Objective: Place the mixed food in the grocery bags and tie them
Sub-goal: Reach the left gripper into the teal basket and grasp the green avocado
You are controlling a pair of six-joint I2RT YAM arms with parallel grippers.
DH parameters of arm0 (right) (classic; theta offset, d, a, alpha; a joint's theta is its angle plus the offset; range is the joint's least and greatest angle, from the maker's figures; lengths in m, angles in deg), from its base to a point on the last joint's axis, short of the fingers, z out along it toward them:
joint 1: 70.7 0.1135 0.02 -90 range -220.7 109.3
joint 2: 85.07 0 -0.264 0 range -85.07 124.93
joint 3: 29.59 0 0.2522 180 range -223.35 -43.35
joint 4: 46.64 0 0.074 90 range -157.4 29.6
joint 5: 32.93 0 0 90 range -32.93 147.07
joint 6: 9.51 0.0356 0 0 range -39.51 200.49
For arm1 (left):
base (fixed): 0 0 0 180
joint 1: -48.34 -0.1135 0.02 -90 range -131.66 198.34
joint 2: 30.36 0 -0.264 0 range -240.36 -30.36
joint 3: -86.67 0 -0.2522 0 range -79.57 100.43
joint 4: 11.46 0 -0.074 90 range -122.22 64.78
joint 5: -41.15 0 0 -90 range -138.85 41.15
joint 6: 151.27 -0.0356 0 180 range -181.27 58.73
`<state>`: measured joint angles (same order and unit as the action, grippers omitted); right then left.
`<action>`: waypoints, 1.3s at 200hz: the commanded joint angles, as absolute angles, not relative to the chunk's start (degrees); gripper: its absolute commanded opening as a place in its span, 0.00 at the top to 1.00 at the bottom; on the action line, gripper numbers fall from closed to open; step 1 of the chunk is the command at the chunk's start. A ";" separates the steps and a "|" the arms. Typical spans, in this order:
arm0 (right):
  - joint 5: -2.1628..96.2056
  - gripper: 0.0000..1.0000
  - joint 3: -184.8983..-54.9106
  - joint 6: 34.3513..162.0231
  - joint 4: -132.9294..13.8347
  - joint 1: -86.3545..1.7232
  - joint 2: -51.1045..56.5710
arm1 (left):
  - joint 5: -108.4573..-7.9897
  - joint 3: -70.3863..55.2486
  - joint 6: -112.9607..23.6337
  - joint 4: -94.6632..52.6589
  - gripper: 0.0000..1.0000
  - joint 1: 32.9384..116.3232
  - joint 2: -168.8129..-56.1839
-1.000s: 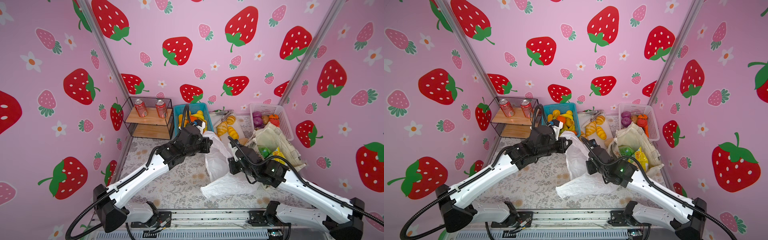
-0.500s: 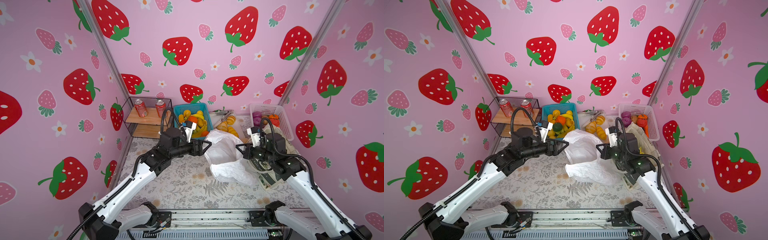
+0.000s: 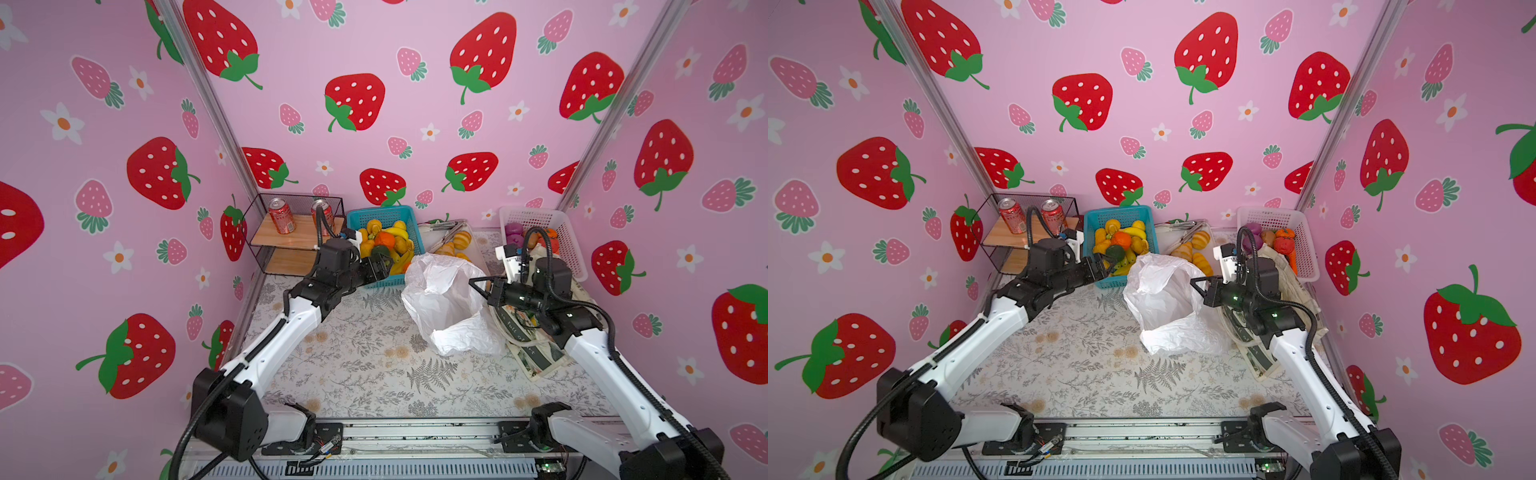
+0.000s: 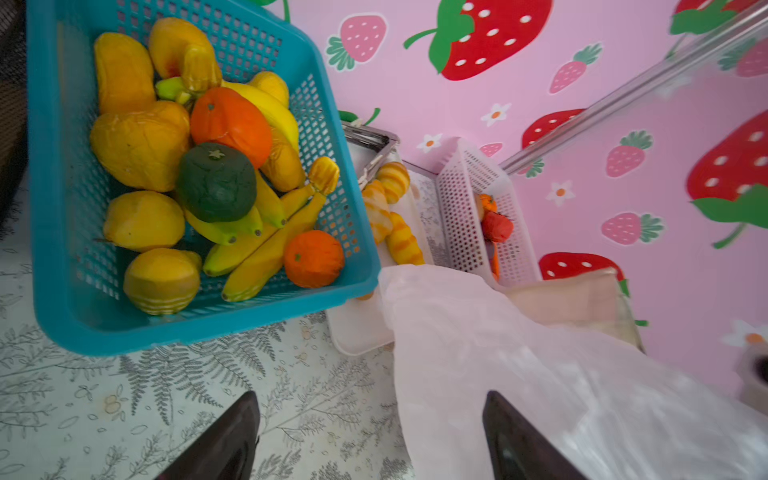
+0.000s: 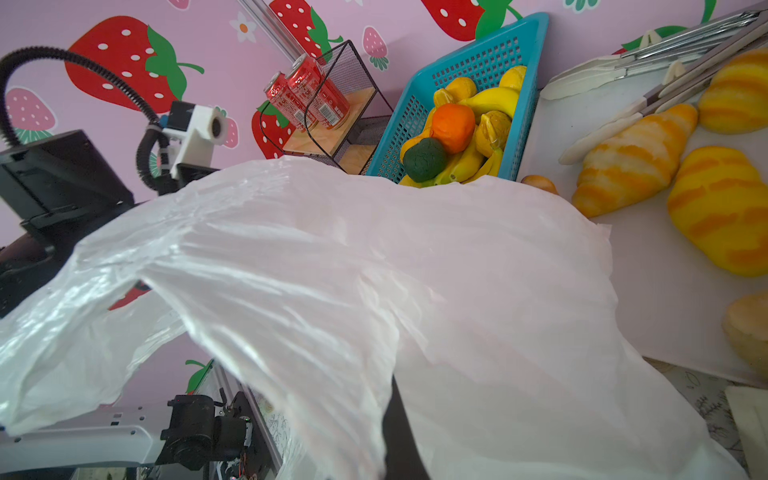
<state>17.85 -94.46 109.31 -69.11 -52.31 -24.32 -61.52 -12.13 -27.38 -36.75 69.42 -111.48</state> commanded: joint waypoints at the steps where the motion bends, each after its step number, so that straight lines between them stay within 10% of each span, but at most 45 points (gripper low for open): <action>1: 14.81 0.98 -95.00 106.47 -67.70 -53.31 -22.89 | -51.66 -3.47 -34.13 -42.80 0.12 69.17 -119.63; 115: 12.55 0.98 -94.42 105.18 -67.74 -56.62 -20.13 | -48.44 27.71 -40.03 -53.07 0.16 66.18 -154.89; 209: 11.73 0.98 -93.91 105.01 -67.05 -56.82 -19.06 | -50.99 36.25 -40.73 -54.32 0.23 65.77 -162.95; 260: 11.81 0.98 -92.57 105.38 -66.69 -56.90 -20.07 | -51.01 34.58 -41.30 -54.38 0.43 65.77 -159.61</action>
